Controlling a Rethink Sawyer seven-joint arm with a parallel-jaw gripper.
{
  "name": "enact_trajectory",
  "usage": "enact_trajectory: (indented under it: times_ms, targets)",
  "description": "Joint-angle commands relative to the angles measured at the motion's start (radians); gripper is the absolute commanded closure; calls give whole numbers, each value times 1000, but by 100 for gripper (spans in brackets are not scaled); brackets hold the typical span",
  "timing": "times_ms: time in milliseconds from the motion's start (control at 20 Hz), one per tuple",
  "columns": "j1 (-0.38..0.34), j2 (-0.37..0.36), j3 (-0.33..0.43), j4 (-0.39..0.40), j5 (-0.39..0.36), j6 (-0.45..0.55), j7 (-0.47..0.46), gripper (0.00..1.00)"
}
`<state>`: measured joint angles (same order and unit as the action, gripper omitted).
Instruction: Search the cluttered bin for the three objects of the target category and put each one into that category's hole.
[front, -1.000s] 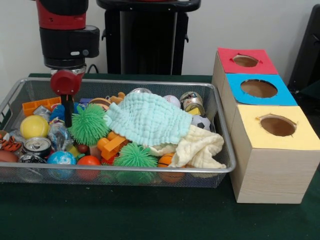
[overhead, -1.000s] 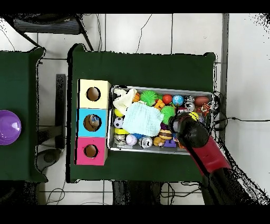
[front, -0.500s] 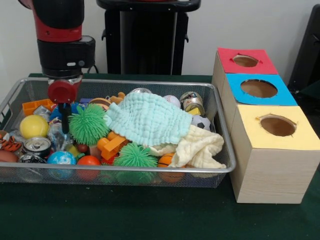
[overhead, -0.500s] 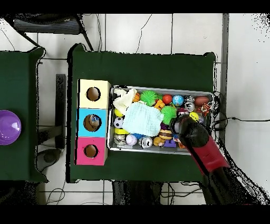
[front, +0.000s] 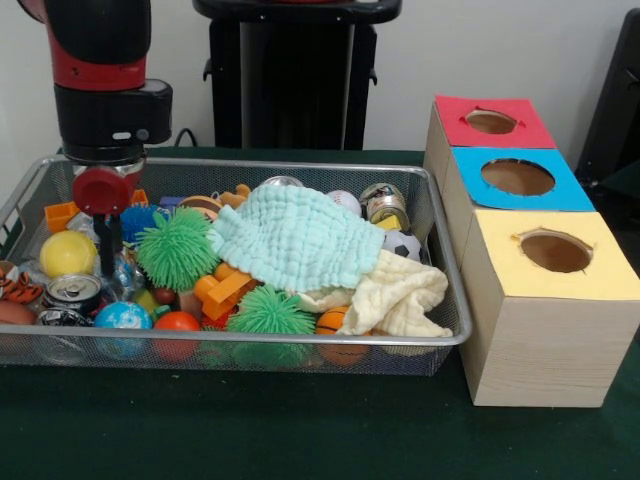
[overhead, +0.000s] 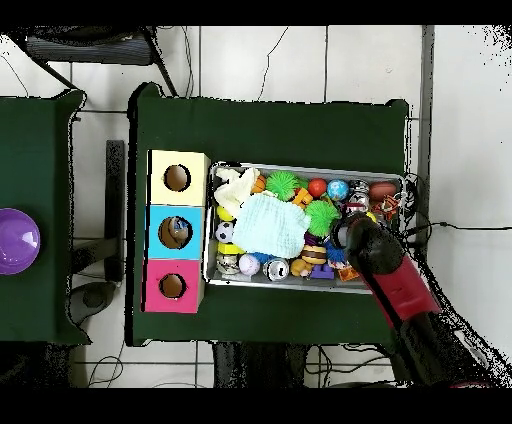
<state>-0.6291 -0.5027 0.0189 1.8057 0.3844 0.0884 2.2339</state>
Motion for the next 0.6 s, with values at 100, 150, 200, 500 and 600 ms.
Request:
enact_trajectory:
  times_ms: [100, 150, 200, 500, 600]
  targets:
    - [-18, 55, 13, -91, -22, -49, 96, 0]
    - [-19, 55, 13, -91, -24, -52, 96, 0]
    - [-20, 54, 14, -90, -25, -54, 97, 0]
    - [-36, 60, 51, -61, -31, -68, 113, 0]
    - [-32, 58, 50, -53, -28, -61, 116, 0]
